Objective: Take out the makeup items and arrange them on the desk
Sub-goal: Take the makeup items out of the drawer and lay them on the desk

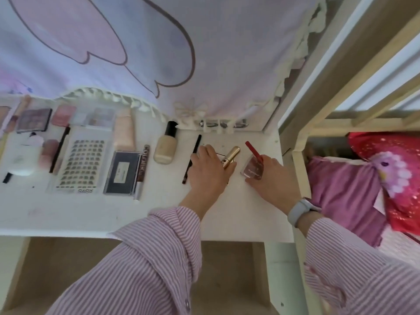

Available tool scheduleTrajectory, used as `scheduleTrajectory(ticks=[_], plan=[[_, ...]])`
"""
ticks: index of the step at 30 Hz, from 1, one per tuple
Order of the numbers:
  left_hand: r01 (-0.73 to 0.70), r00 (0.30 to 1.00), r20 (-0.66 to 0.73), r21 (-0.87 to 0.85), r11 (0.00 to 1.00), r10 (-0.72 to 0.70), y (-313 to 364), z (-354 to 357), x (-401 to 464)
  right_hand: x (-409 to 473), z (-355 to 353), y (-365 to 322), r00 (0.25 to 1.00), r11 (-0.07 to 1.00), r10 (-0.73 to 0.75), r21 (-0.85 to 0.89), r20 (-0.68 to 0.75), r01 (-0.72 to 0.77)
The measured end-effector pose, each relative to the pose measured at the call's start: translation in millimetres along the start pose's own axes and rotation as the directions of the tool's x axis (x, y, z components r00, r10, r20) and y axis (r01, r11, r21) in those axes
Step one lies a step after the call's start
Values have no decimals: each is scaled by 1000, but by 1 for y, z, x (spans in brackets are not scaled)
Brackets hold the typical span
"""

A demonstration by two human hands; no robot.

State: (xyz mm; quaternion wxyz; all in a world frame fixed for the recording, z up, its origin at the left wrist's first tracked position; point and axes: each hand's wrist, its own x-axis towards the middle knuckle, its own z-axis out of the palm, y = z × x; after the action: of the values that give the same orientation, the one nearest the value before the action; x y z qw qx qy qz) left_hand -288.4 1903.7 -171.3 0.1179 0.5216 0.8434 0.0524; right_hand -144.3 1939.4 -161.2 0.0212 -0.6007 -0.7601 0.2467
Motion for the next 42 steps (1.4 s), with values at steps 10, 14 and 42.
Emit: scheduleTrajectory(ticks=[10,14,42], plan=[[98,992,-68,-168,981,-111,-14,-14,10,28,8,-14,980,973,-196,130,13,193],[131,984,-95,-196,972,-152,-25,-17,12,31,10,-13,980,945,-200,264,-5,194],[-185,980,-39,141,972,193,-46,16,-27,2,27,-22,977,959,-134,229,-163,170]])
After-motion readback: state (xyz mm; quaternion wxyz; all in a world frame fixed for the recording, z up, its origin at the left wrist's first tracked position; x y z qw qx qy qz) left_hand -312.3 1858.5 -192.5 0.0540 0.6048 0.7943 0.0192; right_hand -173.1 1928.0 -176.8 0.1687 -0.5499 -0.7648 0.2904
